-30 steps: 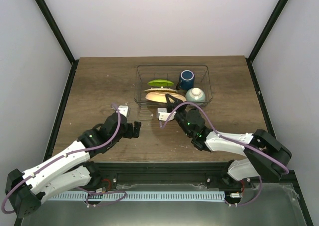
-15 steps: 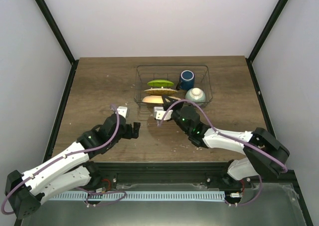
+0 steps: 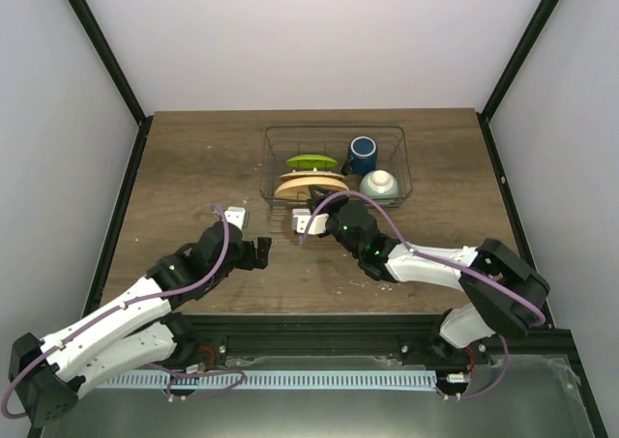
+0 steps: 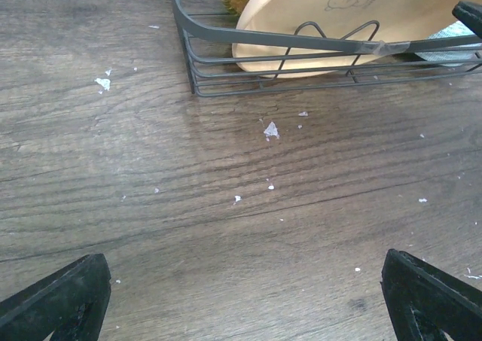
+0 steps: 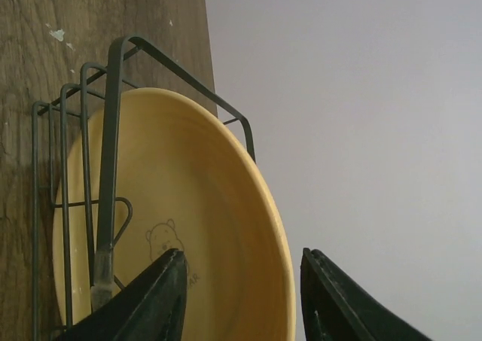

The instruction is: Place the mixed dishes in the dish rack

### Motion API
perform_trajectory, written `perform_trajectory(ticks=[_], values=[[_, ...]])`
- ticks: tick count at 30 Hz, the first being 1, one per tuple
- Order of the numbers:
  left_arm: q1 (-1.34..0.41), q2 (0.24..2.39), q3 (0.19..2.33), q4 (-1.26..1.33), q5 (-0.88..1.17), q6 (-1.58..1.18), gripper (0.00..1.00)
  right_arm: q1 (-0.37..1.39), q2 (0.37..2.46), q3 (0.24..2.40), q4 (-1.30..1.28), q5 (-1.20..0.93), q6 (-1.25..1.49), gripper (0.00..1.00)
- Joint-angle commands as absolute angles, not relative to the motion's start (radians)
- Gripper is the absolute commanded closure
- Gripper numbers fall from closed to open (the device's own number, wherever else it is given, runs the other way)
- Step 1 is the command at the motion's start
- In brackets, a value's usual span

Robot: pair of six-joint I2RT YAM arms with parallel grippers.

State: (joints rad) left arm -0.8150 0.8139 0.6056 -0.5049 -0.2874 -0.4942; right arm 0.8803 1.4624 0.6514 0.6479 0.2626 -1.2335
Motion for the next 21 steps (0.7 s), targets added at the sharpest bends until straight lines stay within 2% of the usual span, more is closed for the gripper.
perform_trajectory(ticks=[1,8,10,11,13,15,21], values=[[-0.809,0.808,0.596,-0.502,-0.295,-0.489,0.0,0.889,1.43,0.687,0.645,0.265,-1.221,0.56],[-0.809,0.809,0.605,-0.496,-0.293,-0.492,0.0,0.898,1.3,0.682,0.579,0.233,-1.141,0.51],[-0.809,0.81,0.608,-0.491,-0.293,-0.493,0.0,0.909,1.254,0.692,0.525,0.218,-1.1,0.47],[-0.808,0.811,0.611,-0.488,-0.292,-0.494,0.0,0.916,1.234,0.696,0.501,0.213,-1.078,0.44],[-0.808,0.814,0.614,-0.48,-0.296,-0.496,0.0,0.927,1.198,0.707,0.442,0.207,-1.024,0.3],[-0.809,0.818,0.624,-0.479,-0.307,-0.505,0.0,0.93,1.171,0.723,0.404,0.228,-0.933,0.03],[-0.807,0.852,0.701,-0.504,-0.374,-0.489,0.0,0.913,1.179,0.848,0.291,0.509,-0.507,0.0]])
